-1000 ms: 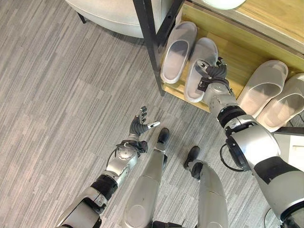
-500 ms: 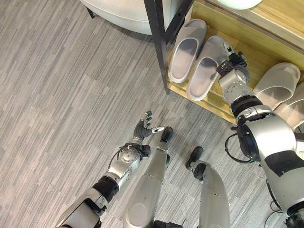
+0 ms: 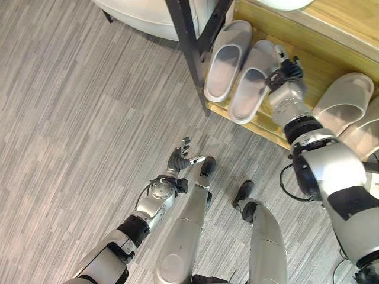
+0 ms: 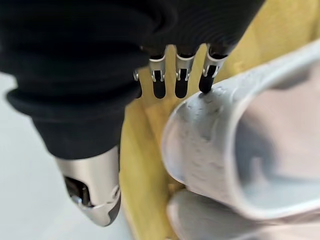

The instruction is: Arrange the slippers neatly on the shoe rack.

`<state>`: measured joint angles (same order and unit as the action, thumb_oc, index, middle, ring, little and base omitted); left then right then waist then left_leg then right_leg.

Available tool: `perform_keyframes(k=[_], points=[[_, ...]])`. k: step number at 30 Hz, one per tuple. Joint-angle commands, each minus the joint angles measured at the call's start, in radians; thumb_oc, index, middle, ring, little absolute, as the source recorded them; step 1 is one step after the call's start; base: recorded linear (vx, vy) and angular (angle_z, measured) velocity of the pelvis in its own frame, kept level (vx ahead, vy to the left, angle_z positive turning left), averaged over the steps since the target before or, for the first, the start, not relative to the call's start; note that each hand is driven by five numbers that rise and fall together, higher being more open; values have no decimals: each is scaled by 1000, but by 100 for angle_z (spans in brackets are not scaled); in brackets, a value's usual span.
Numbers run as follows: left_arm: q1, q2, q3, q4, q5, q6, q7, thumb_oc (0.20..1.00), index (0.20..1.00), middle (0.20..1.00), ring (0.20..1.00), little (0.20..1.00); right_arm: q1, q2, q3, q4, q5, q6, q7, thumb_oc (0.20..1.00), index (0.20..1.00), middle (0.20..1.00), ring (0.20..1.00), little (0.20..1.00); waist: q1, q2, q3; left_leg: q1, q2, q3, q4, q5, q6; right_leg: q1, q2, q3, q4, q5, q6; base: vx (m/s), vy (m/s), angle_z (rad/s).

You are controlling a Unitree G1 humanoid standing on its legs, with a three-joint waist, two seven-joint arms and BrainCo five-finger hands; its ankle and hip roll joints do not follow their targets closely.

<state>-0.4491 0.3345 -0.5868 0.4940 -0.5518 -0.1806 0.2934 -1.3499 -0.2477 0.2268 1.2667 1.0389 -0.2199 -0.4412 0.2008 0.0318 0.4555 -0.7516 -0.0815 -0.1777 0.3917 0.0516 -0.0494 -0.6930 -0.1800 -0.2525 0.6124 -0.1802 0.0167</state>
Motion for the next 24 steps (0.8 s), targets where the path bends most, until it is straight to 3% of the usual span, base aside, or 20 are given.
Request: perform_keyframes(k=[1,4,6,12,24], points=[[-30,-18,19,-16,-12,-31,29,1000,1000,1000,1000,1000,67,31,-6,-189,-41,-63,1,1000,1000,1000,1000,1000,1,-19,25,71,7,36,37,-114,23,113,6,19,-120,44,76,-104,18,-13],[-6,-18,41,-22,-3,-18,46,1000,1000,1000,1000,1000,226,114,36,-377,-128,-66,-24,1000,1000,1000,1000,1000,-29,-37,22,100,12,39,15,-102,18,144,9,16,-144,55,72,-28,-7,-15],[1,-16,43,-26,-2,-20,48,1000,1000,1000,1000,1000,253,133,47,-387,-148,-55,-25,1000,1000,1000,1000,1000,-34,-38,20,105,12,38,10,-100,18,148,10,16,-146,55,70,-30,-10,-3],[9,-2,33,-50,-4,-30,44,1000,1000,1000,1000,1000,202,133,9,-217,-181,-7,-28,1000,1000,1000,1000,1000,-19,-28,15,117,11,34,-4,-93,17,161,4,11,-153,59,72,-19,-5,-1],[-21,-3,-2,-28,3,-30,33,1000,1000,1000,1000,1000,147,211,-18,-41,-45,4,21,1000,1000,1000,1000,1000,13,-17,18,121,11,28,-4,-96,18,166,3,6,-152,57,79,-4,3,1]])
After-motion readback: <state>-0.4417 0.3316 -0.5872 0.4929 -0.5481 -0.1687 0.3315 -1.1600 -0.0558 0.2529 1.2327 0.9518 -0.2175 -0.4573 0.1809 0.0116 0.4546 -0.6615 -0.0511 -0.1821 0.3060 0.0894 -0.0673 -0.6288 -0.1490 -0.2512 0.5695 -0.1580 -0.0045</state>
